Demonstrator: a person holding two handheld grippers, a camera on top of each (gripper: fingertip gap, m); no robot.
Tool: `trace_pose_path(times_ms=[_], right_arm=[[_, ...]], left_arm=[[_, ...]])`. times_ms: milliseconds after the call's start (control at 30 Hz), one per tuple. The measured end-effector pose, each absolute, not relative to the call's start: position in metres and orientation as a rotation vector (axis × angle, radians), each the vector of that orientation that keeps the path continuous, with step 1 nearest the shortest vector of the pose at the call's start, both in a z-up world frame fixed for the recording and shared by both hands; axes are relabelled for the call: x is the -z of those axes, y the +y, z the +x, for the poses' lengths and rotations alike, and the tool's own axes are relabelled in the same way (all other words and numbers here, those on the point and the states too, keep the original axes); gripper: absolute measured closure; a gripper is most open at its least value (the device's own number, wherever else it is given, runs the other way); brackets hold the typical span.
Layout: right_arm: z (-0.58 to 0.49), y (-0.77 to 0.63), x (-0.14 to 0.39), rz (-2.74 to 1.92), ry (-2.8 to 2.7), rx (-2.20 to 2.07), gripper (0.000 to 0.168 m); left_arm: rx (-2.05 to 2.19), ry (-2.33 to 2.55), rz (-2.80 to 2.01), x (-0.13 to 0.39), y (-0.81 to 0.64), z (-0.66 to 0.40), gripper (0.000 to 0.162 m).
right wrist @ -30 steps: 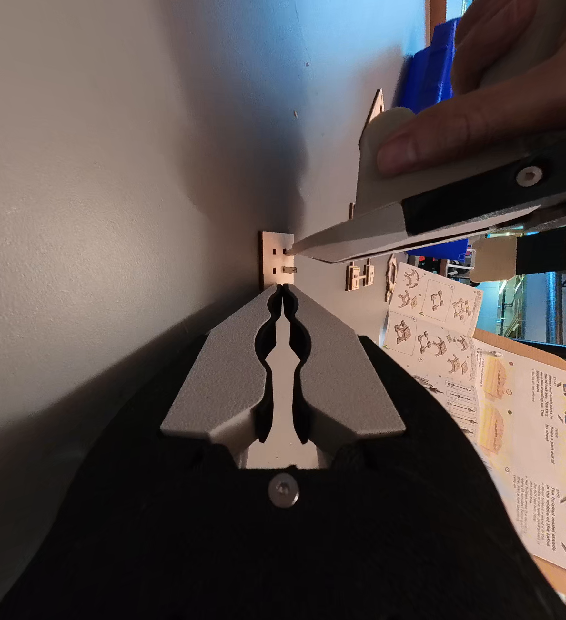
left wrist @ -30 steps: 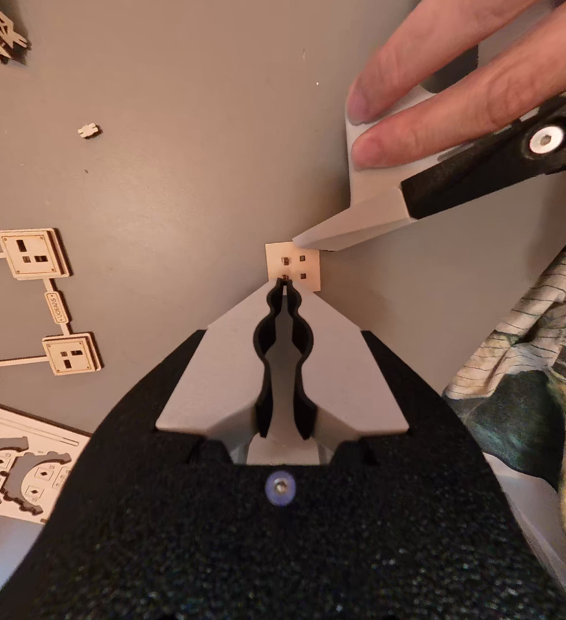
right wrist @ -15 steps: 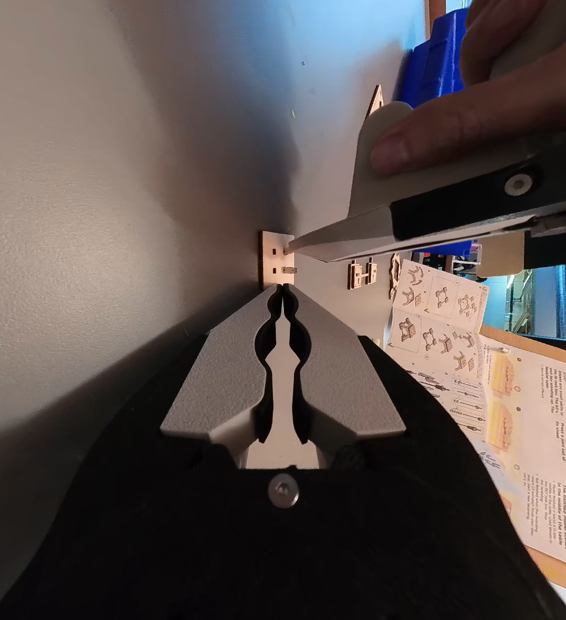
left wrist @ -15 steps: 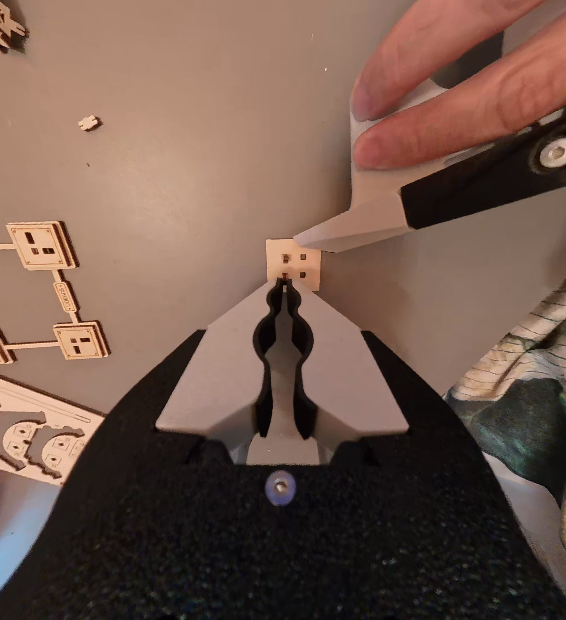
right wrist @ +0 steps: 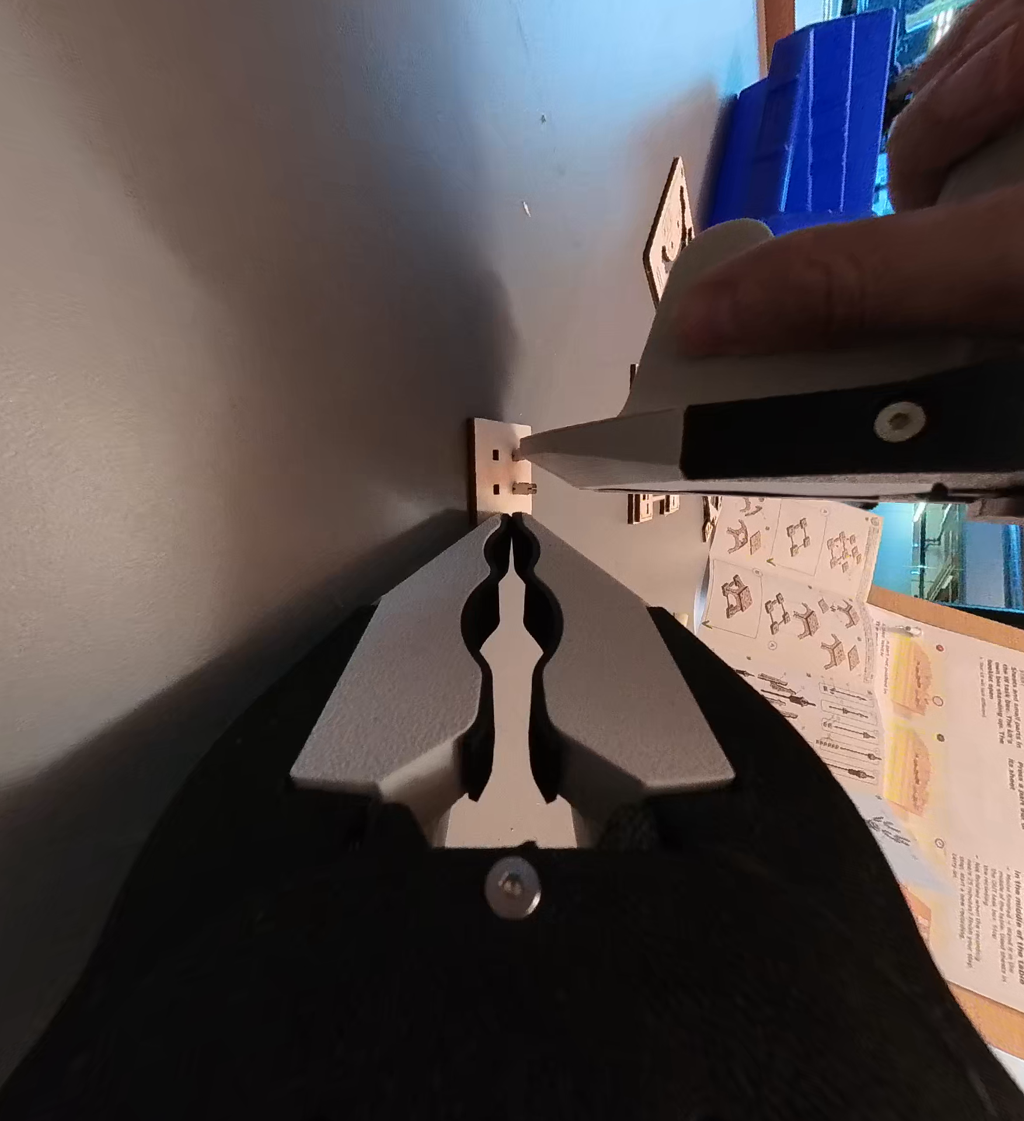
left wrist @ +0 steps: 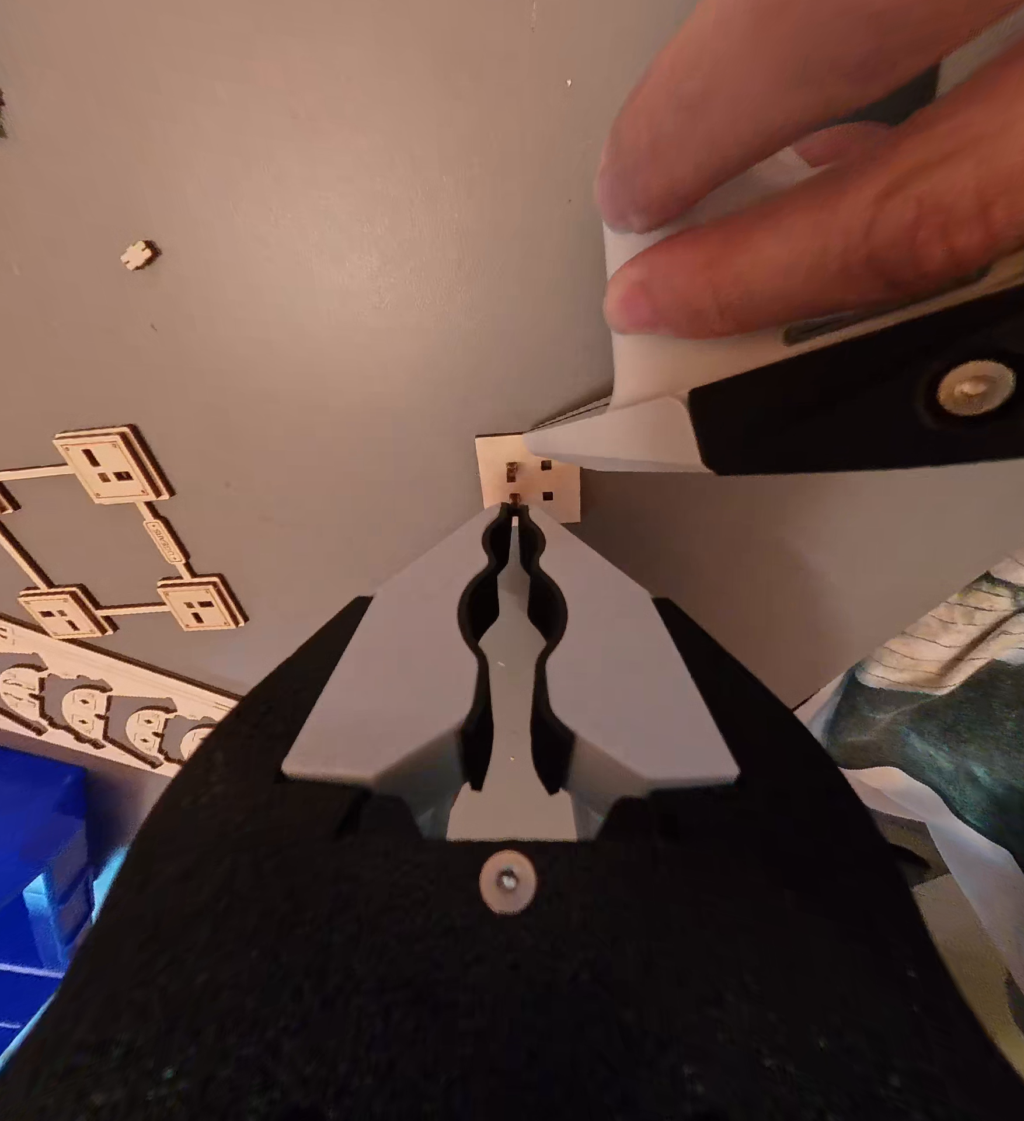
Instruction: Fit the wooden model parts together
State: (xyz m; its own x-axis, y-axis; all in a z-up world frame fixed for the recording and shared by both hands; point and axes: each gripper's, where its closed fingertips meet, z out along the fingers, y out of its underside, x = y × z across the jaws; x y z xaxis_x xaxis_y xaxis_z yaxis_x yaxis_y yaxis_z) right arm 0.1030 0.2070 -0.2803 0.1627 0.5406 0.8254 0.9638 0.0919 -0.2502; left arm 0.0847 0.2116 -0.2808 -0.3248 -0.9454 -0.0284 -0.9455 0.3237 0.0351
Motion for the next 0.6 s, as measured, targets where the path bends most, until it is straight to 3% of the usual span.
trace_pose_path(times_ms=[600], right_arm=[[0.1062, 0.2067, 0.2824, -1.546, -1.489, 0.621, 0.168]], left_arm=[[-0.145, 2.59, -1.841, 0.2818, 0.2119, 0.0844, 0.162]])
